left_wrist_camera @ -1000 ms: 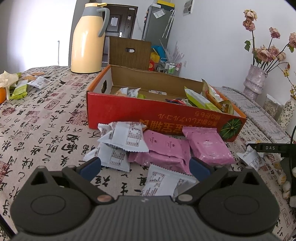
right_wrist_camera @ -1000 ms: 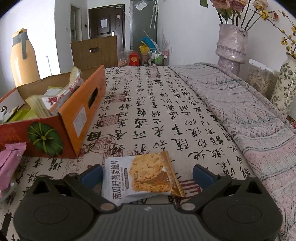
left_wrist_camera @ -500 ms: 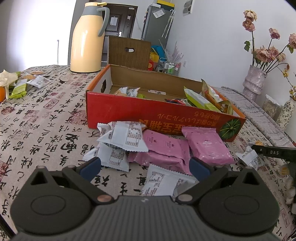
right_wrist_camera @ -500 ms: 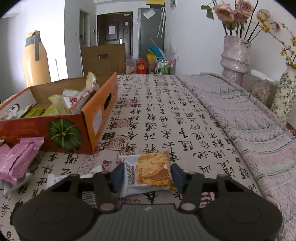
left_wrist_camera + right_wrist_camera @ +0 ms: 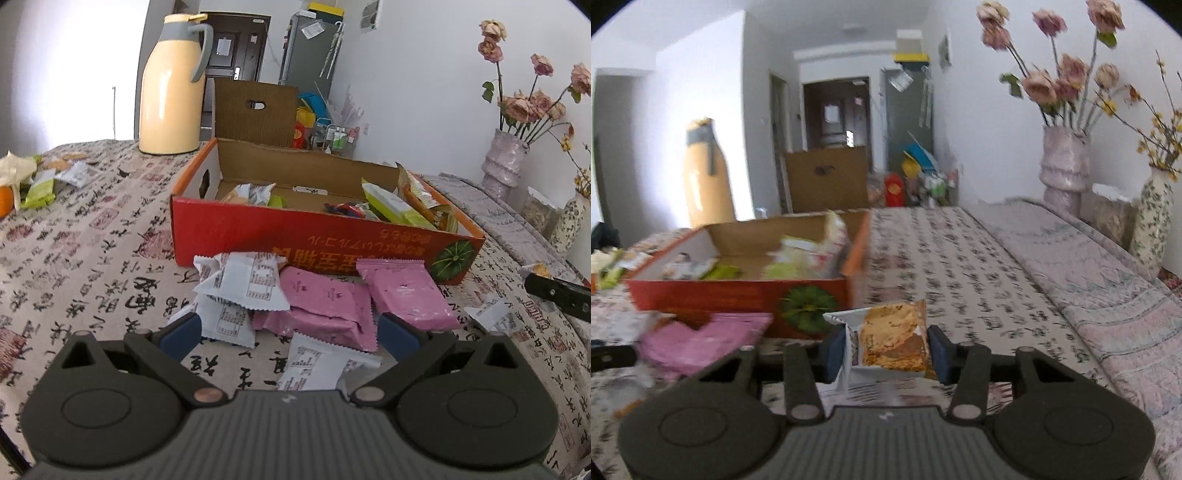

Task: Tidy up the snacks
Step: 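Grasp the white cracker packet with the right tool, then grasp a white wrapped pastry with the left tool while the right tool holds the crackers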

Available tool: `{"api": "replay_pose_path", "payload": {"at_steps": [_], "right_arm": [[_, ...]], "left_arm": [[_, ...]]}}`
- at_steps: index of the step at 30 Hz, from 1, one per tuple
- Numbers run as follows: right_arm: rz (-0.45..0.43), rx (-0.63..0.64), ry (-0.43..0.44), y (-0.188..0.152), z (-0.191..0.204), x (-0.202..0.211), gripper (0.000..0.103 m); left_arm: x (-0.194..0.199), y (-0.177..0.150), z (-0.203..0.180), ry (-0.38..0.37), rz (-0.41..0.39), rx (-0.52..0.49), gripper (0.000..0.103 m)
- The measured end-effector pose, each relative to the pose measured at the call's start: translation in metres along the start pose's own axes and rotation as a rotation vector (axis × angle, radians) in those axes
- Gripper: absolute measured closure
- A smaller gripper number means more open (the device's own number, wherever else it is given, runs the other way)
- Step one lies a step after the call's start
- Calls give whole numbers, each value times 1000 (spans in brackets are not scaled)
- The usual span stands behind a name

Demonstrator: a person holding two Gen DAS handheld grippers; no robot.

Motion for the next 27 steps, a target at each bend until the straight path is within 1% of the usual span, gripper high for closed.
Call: {"api": "replay_pose_path", "payload": {"at_steps": [4, 8, 10, 13, 16, 18, 20, 22, 23, 24, 27], "right_arm": [[-25, 0, 61, -4, 24, 19, 56], [-35, -13, 88, -12, 41, 31, 56], [-35, -35, 105, -16, 46, 35, 56], [-29, -32, 112, -24, 52, 40, 56], [-26, -40, 118, -28, 53, 44, 56], [-29, -53, 112, -29, 51, 46, 56], [-31, -62, 108, -30, 49, 47, 56], [-31, -66, 106, -31, 48, 49, 56], [-30, -67, 106, -32, 48, 49, 56], [-30, -69, 107, -32, 47, 49, 56], [-31, -71, 110, -32, 48, 50, 56]], "left_arm": [[4, -2, -5, 10, 30, -24, 0], [4, -12, -9, 15, 77, -35, 0], [3, -17, -11, 18, 89, -42, 0], [2, -23, -14, 24, 106, -55, 1], [-1, -28, -16, 33, 130, -54, 12], [-4, -33, -17, 27, 146, -52, 28], [-5, -35, -19, 32, 145, -64, 31], [-5, -35, -21, 34, 137, -83, 43], [-5, -35, -22, 32, 133, -91, 55], [-5, -35, -23, 27, 132, -94, 60], [-3, -35, -25, 25, 126, -101, 61]]}}
Point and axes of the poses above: each gripper's, at about its wrist camera, not at the fingertips, and x roughly against the way its jaws point, z to its left, y to its top, the point moved 9 cm from there along -x, roughly the way its jaws point, and after that the axes turned 7 degrees about -z, right-handed, at the moved point
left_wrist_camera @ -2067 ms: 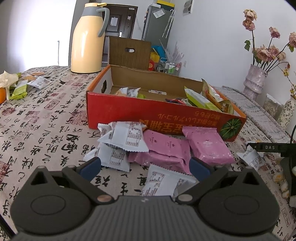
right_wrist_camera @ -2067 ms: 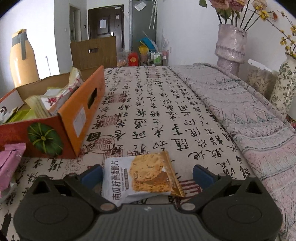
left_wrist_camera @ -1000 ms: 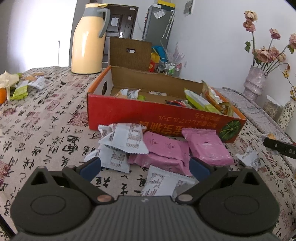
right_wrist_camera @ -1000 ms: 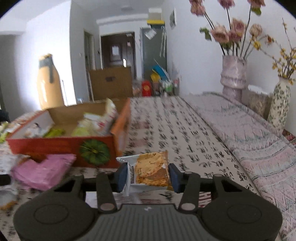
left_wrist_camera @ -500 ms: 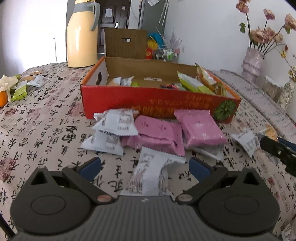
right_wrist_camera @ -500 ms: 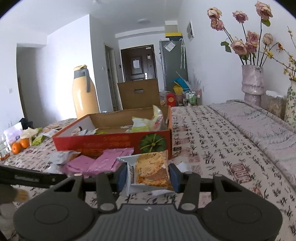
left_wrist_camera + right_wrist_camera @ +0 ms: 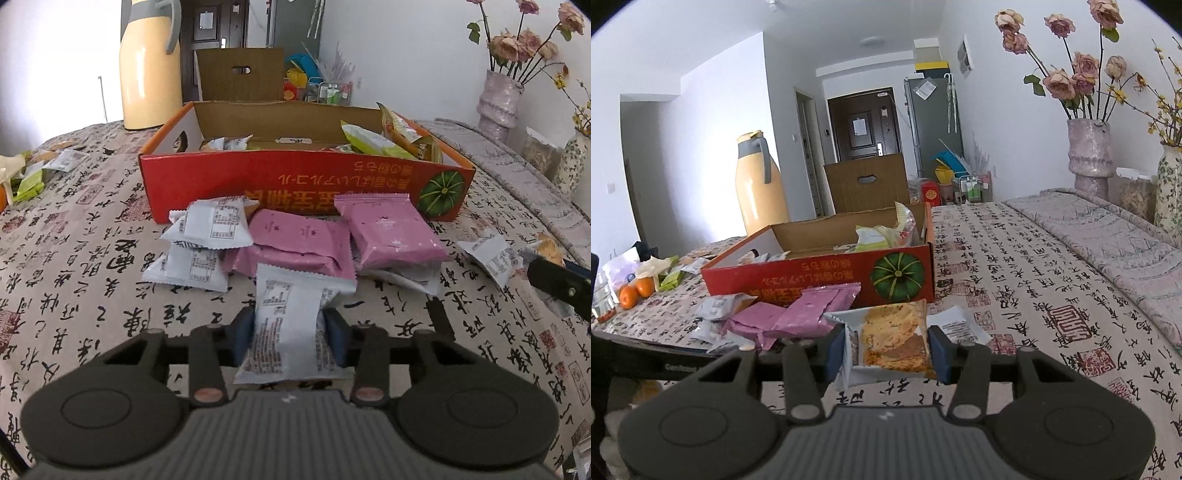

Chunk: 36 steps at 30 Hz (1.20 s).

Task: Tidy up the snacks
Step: 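Grasp a white wrapped pastry with the left tool while the right tool holds the crackers, then lower the pastry and cracker packet into the box and open both tools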

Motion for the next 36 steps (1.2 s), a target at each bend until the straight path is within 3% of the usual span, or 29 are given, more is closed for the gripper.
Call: {"api": "replay_pose_path", "payload": {"at_steps": [15, 25, 36], "right_arm": [[-19, 16, 18, 9, 15, 1, 56], [-82, 42, 45, 44, 33, -19, 56], [-133, 72, 85, 95, 54, -76, 56]], "left_arm": [[26, 26, -3, -26, -102, -6, 61], [29, 77, -1, -28, -195, -1, 61], [16, 145, 11, 18, -289, 8, 61]]}}
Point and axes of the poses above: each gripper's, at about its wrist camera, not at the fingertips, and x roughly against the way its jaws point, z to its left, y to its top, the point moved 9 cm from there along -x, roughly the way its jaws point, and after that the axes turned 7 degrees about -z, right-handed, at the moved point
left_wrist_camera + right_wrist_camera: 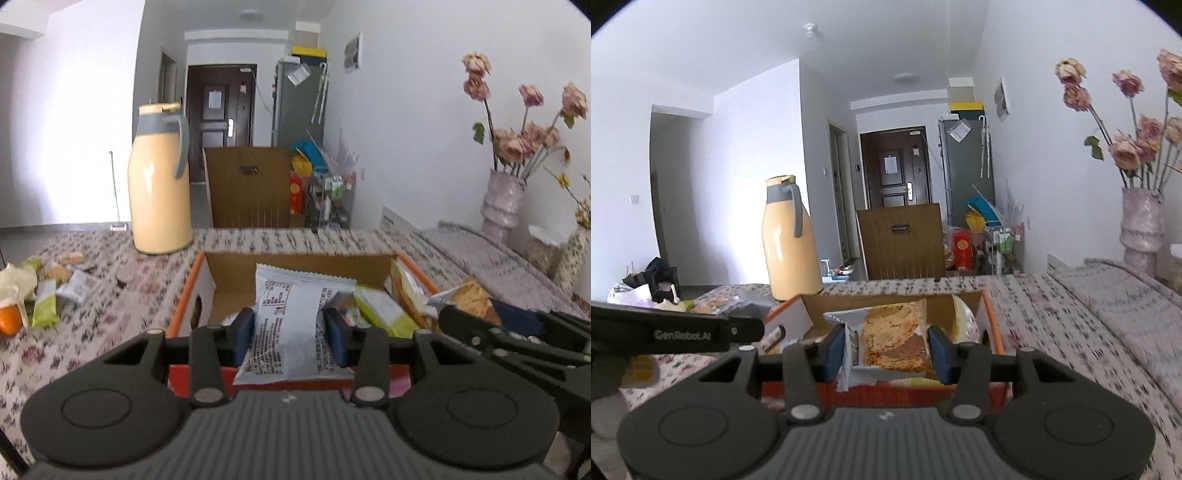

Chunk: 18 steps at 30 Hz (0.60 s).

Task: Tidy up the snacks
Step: 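Lower the pastry and cracker packet into the box and open both tools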

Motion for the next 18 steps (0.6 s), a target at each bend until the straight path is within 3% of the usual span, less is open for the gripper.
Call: {"api": "replay_pose_path", "payload": {"at_steps": [10, 18], "right_arm": [[13, 23, 4, 18, 3, -61, 56], [62, 12, 8, -7, -1, -93, 56]], "left_arm": [[-46, 24, 17, 57, -26, 31, 61], [-82, -3, 36, 87, 25, 60, 61]]}}
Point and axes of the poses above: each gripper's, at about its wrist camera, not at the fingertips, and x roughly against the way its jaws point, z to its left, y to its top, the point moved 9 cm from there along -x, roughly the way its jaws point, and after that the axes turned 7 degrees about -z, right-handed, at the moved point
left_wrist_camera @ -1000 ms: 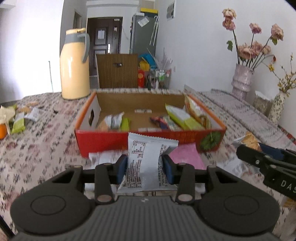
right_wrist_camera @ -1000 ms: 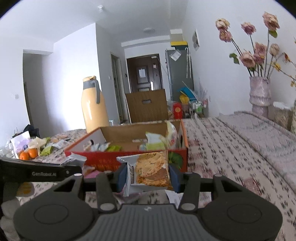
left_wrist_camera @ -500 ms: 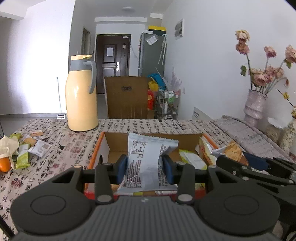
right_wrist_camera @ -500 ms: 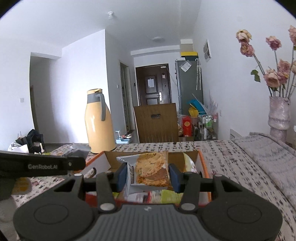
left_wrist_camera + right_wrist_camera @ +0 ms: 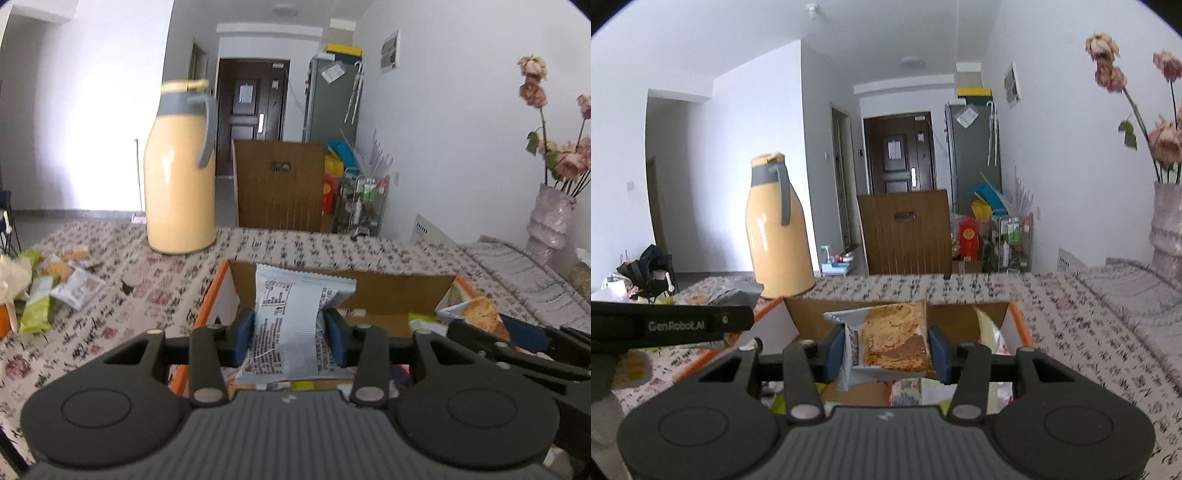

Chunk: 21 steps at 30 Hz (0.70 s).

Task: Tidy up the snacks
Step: 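Lower the pastry and cracker packet into the box and open both tools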

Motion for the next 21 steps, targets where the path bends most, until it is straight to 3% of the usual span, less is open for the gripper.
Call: {"api": "replay_pose_path", "payload": {"at_steps": [5, 10, 13, 15, 18, 20, 21], "right_arm": [[36, 8, 18, -13, 4, -7, 56], [64, -1, 7, -20, 1, -11, 51], [48, -10, -1, -17, 0, -7, 37], [41, -19, -9, -16, -2, -4, 35], [25, -38, -10, -12, -5, 0, 18], [4, -49, -14, -9, -7, 4, 0], [-4, -53, -16, -8, -7, 5, 0]], "left_arm": [[-11, -14, 5, -7, 51, 3, 61], [-9, -16, 4, -15, 47, 1, 60], [-5, -14, 7, 0, 33, 14, 45], [-2, -10, 11, 28, 9, 22, 19], [5, -5, 13, 46, -22, 32, 0], [6, -4, 13, 53, -26, 39, 0], [6, -4, 13, 47, -24, 42, 0]]}}
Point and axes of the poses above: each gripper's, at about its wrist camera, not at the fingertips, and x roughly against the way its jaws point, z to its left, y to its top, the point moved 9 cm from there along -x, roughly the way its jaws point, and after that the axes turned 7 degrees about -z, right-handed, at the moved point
